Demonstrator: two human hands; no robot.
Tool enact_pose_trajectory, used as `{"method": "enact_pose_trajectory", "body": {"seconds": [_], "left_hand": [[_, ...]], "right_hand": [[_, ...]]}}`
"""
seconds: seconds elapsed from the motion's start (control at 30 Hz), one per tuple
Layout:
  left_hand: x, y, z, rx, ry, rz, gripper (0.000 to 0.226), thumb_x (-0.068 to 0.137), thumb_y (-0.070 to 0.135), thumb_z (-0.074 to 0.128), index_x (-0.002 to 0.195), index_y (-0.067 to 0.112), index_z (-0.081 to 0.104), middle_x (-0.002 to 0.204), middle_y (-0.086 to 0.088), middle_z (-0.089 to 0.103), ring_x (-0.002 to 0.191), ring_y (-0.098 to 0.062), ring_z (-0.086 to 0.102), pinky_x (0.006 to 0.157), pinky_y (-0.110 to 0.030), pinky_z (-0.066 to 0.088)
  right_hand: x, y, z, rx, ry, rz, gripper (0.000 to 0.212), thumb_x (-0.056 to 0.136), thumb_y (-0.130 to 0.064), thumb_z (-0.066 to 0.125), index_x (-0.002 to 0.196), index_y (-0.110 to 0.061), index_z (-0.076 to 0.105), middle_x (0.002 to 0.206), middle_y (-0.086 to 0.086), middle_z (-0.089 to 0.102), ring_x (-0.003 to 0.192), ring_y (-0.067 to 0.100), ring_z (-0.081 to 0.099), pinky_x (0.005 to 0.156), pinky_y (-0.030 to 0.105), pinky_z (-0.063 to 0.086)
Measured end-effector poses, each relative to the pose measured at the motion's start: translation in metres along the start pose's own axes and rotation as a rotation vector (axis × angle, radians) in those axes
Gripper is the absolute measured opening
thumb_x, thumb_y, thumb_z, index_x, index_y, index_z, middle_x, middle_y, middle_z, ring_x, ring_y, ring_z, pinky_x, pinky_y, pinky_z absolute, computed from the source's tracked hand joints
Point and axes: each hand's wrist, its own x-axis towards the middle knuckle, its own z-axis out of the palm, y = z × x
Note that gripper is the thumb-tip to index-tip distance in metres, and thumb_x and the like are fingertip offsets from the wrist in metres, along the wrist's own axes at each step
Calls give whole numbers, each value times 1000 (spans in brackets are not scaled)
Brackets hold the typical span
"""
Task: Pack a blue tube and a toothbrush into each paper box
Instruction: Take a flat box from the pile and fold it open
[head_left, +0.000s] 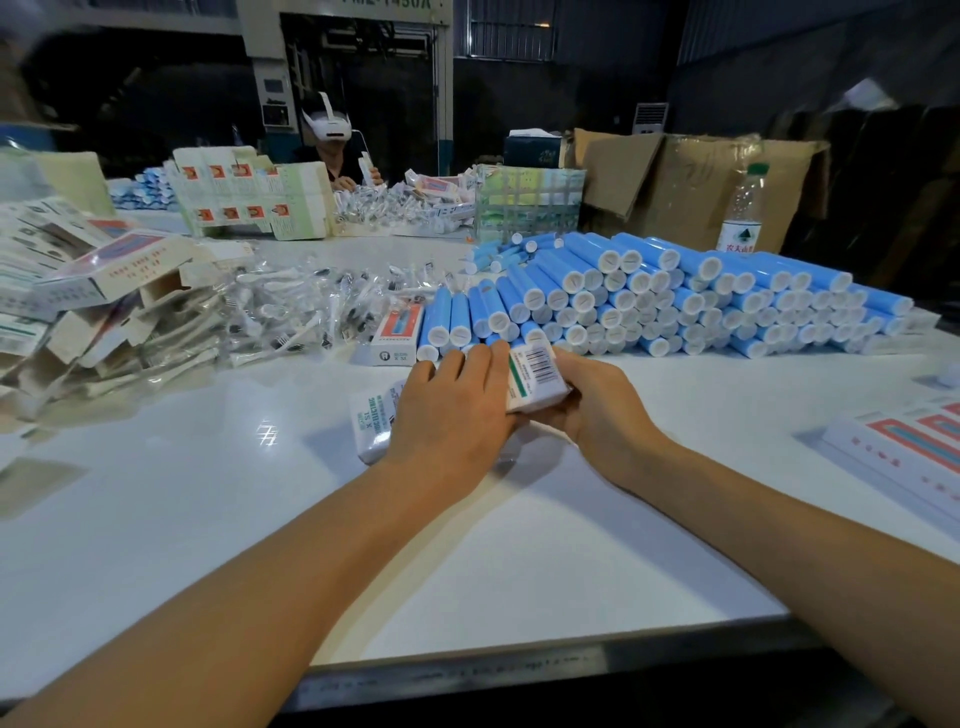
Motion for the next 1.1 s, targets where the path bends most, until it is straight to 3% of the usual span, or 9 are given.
{"method": "enact_pose_trajectory", "body": {"seconds": [0.1, 0.23, 0.43, 0.6, 0.77, 0.83, 0.9, 0.97, 1.1], "left_hand": [[-1, -1, -2, -23, 38, -7, 72, 91, 56, 42, 142, 4, 37, 124, -9, 56, 104, -26, 55, 80, -38, 41], [0, -4, -1, -39, 19, -8, 74, 92, 58, 35, 147, 9, 24, 136, -5, 46, 116, -23, 46, 89, -36, 36], [-1, -4, -2, -7, 8, 7, 76, 93, 59, 33, 149, 9, 20, 139, -6, 43, 118, -24, 45, 91, -36, 36], [-2, -3, -3, 10, 24, 24, 76, 93, 57, 39, 148, 7, 24, 135, -8, 48, 113, -24, 49, 87, -37, 39], [0, -4, -1, -4, 6, 1, 77, 94, 58, 36, 150, 9, 18, 140, -7, 42, 119, -24, 45, 90, -37, 35], [0, -4, -1, 3, 15, -16, 76, 94, 58, 36, 149, 9, 19, 139, -6, 43, 118, -23, 45, 89, -36, 36], [1, -5, 0, 11, 15, -40, 76, 93, 59, 36, 148, 9, 17, 138, -5, 42, 118, -23, 44, 88, -35, 35], [1, -6, 0, 19, 12, -45, 77, 93, 59, 35, 147, 10, 15, 138, -4, 42, 118, -22, 44, 89, -35, 36], [0, -4, 1, 38, 8, -23, 78, 93, 59, 35, 148, 9, 14, 139, -5, 41, 118, -22, 44, 89, -35, 35]], "right_hand": [[-2, 0, -1, 6, -20, -59, 28, 99, -6, 36, 99, -13, 63, 83, 5, 74, 78, 17, 72, 65, 29, 58], [-1, -1, -3, -26, -15, -112, 33, 100, -8, 33, 91, -14, 64, 80, 3, 75, 80, 19, 72, 67, 31, 59], [-3, 1, -4, -92, -37, -155, 36, 99, -6, 33, 90, -19, 66, 80, -1, 74, 80, 17, 72, 65, 29, 58], [-2, 4, -4, -91, -4, -181, 33, 99, -7, 33, 118, -22, 56, 94, 3, 71, 80, 11, 70, 66, 25, 57], [-5, 5, -2, -209, -38, -181, 41, 99, -7, 35, 139, -10, 46, 108, 3, 65, 99, 18, 65, 78, 27, 57], [-8, 3, -1, -366, 17, -252, 33, 97, -10, 43, 126, -15, 59, 108, 2, 67, 99, 18, 64, 81, 32, 57], [-10, 2, -2, -470, 116, -337, 14, 93, -15, 54, 99, -22, 65, 101, 2, 69, 88, 12, 64, 75, 24, 55], [-9, 1, -3, -524, 206, -377, 1, 89, -19, 63, 88, -19, 63, 94, 1, 68, 80, 9, 60, 65, 15, 49], [-9, 2, -4, -560, 251, -408, 10, 88, -15, 66, 80, -12, 61, 79, -2, 63, 70, 7, 55, 55, 10, 42]]}}
